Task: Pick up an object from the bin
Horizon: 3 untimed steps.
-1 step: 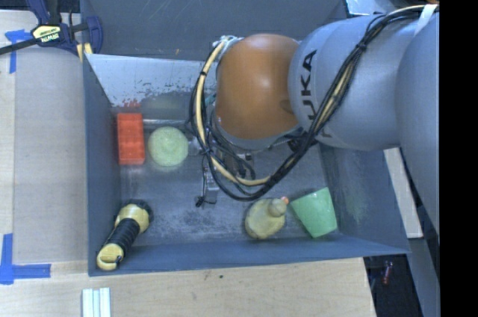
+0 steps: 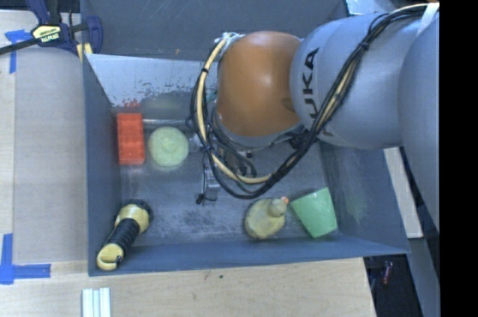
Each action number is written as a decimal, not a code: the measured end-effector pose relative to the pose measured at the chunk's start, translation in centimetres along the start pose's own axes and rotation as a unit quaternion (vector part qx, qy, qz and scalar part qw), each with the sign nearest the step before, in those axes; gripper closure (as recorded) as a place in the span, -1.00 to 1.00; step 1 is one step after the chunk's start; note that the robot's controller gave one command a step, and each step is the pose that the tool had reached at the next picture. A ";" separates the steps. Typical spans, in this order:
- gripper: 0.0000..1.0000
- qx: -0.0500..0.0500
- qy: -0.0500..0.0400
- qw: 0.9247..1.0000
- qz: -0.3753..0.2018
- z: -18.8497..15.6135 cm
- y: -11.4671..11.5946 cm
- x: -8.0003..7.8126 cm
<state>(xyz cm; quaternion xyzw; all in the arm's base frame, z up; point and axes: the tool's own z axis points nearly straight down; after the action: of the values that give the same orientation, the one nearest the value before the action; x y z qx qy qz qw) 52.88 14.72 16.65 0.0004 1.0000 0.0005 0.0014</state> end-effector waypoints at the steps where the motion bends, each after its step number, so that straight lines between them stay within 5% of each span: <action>1: -1.00 0.000 -0.003 0.992 -0.124 9.7 1.3 -9.4; 2: -1.00 0.000 -0.005 0.972 -0.234 0.6 0.8 -9.3; 3: -1.00 -0.001 -0.004 0.992 -0.125 8.8 1.2 -9.3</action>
Offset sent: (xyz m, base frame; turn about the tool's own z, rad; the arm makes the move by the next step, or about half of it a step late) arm 0.0910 0.0079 -0.0076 -0.4741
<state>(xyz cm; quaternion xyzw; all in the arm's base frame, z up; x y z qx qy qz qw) 62.19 15.93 7.86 -0.1242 0.9922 0.0016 0.0052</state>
